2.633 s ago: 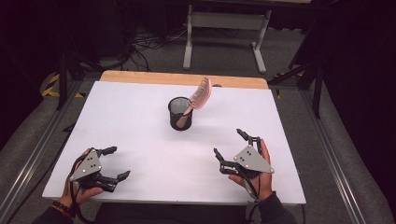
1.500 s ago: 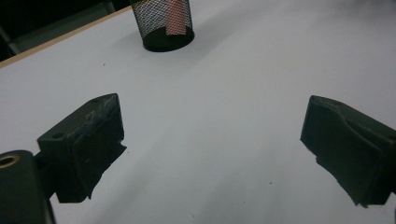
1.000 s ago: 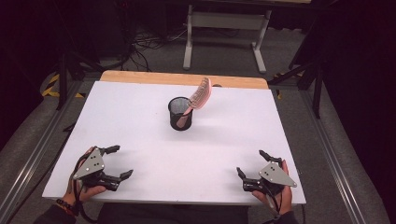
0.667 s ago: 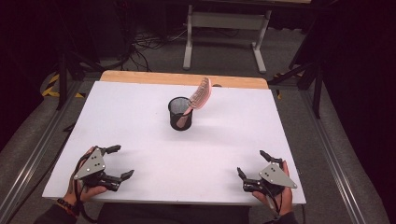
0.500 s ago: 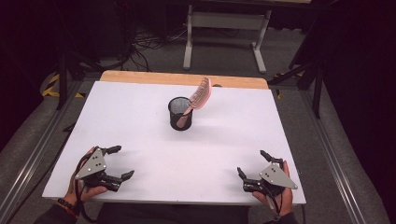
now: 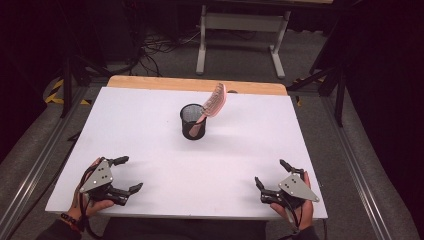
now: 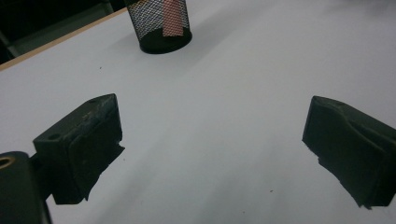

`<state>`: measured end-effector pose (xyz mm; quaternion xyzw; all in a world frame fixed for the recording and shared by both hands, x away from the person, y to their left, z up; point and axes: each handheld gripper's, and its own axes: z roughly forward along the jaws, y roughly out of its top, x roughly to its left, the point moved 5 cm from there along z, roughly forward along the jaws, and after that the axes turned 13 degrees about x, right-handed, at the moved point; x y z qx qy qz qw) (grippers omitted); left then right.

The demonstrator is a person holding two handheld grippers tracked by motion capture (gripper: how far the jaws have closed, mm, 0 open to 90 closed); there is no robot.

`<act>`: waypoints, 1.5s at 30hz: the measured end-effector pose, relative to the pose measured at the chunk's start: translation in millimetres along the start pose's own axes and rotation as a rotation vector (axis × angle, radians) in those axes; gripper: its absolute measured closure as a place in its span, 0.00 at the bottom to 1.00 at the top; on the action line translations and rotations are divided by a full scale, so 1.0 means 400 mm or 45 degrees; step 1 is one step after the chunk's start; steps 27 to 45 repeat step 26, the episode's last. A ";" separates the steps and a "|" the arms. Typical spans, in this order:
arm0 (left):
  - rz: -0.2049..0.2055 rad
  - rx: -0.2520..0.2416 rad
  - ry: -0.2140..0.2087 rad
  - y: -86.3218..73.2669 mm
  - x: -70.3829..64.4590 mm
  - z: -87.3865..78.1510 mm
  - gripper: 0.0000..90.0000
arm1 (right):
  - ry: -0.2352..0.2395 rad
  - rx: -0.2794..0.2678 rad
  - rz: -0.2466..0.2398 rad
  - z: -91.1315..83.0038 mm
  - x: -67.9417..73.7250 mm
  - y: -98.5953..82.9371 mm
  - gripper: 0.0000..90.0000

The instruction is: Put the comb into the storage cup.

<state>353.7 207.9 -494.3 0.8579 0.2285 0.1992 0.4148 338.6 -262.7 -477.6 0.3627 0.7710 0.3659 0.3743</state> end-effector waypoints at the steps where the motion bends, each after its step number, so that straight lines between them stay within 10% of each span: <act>1: 0.000 0.000 0.000 0.000 0.000 0.000 0.06 | 0.004 0.002 -0.001 0.000 0.000 0.000 0.06; 45: -0.026 -0.003 0.020 0.000 0.009 0.000 0.06 | 0.008 -0.012 -0.017 0.006 0.007 0.007 0.06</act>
